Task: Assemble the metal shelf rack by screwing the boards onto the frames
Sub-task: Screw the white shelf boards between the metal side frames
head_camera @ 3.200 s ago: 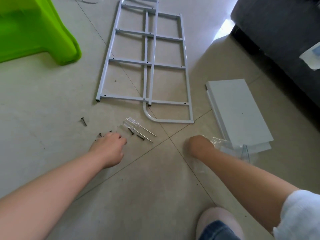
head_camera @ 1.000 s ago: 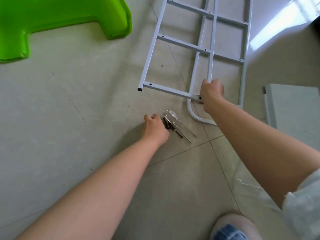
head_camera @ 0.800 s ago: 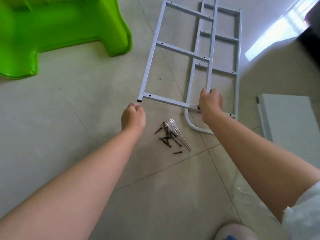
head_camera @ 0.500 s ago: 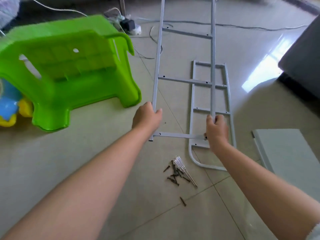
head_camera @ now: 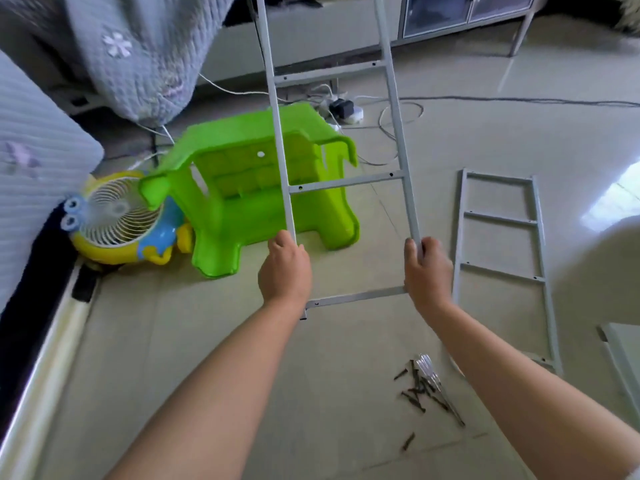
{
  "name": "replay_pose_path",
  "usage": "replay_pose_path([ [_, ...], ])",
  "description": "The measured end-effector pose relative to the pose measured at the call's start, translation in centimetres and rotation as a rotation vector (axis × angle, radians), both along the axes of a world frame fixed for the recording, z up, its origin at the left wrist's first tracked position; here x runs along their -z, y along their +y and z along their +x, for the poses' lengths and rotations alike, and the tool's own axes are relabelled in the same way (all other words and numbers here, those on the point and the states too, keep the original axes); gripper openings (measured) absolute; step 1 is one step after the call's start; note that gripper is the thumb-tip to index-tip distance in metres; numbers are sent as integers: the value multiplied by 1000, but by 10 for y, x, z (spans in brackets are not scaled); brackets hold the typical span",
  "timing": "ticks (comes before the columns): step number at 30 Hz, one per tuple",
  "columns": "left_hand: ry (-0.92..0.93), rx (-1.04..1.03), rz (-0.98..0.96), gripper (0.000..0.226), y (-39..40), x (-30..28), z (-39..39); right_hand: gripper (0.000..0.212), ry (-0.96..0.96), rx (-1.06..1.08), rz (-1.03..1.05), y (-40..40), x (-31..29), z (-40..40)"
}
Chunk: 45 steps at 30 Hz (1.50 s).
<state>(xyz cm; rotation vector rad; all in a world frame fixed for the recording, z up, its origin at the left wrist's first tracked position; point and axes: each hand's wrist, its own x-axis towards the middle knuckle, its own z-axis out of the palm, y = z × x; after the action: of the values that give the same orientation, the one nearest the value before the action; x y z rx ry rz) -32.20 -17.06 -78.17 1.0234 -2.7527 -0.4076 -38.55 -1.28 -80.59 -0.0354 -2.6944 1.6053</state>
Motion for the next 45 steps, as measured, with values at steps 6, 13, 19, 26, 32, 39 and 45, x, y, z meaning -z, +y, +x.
replay_pose_path([
  [6,-10,-129,8,31,-51,30,55,19,-51,-204,56,-55,20,37],
  [13,-103,21,-30,49,-78,76,85,20,-183,-188,69,-76,63,75],
  [19,-349,-102,-35,31,-79,84,103,22,-345,-268,167,-78,91,84],
  [26,-607,-107,98,24,-90,104,124,27,-460,-578,600,-74,111,93],
  [32,-676,-38,-21,27,-83,95,114,21,-528,-621,509,-71,113,88],
  [39,-470,243,-100,23,-38,83,84,23,-429,-693,499,-38,102,56],
  [45,-385,642,-83,24,68,82,35,28,-402,-431,685,82,99,21],
])
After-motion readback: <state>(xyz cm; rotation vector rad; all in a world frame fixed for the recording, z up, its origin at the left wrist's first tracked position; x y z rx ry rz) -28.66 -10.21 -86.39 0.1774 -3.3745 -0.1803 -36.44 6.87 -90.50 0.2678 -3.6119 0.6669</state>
